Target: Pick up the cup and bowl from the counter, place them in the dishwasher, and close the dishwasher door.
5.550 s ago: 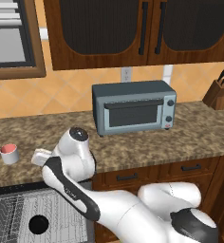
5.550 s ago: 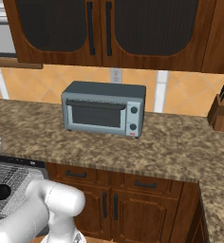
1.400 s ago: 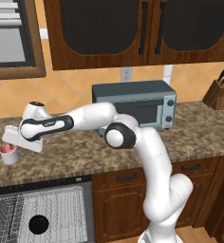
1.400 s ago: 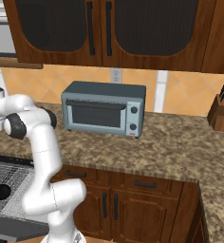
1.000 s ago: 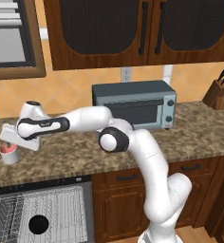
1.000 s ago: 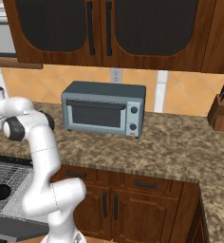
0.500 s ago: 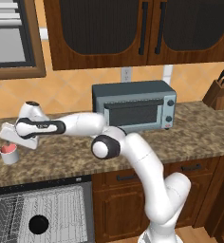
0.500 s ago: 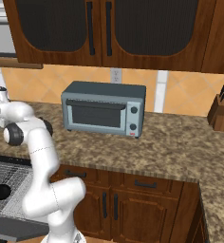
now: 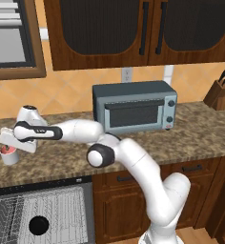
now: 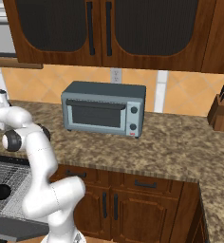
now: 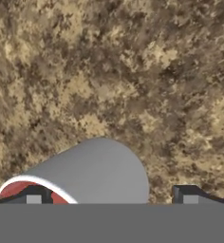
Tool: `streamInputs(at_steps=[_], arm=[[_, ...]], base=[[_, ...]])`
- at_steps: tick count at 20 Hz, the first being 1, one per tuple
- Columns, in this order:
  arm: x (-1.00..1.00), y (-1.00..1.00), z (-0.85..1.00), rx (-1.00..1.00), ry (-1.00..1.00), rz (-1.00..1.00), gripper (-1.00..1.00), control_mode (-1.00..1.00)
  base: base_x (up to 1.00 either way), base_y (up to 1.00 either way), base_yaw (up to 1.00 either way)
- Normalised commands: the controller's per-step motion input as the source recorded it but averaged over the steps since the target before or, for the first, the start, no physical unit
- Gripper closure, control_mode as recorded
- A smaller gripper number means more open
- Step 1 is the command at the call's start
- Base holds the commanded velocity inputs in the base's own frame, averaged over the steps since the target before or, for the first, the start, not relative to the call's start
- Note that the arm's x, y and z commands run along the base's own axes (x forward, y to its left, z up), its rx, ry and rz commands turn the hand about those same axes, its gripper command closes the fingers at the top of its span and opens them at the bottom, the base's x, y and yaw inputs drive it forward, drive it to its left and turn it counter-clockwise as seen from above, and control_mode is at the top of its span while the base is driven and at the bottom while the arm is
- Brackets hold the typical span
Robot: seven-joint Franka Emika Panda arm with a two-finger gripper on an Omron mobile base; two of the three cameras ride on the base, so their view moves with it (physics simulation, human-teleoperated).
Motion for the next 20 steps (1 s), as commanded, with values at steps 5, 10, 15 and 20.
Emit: streamInputs(at_steps=[5,10,15,20], arm=[[0.0,0.0,0.0,0.0,0.0,0.0,1.0,-1.0],[-0.01,0.0,0.0,0.0,0.0,0.0,1.0,-1.0],[-0.04,-0.01,-0.04,0.0,0.0,0.0,1.0,-1.0],[-0.66,-0.52,-0.54,-0.01,0.0,0.0,1.0,-1.0]], base=[[0.0,0.0,0.0],[0.0,0.0,0.0],[0.0,0.0,0.0],[0.0,0.0,0.0]])
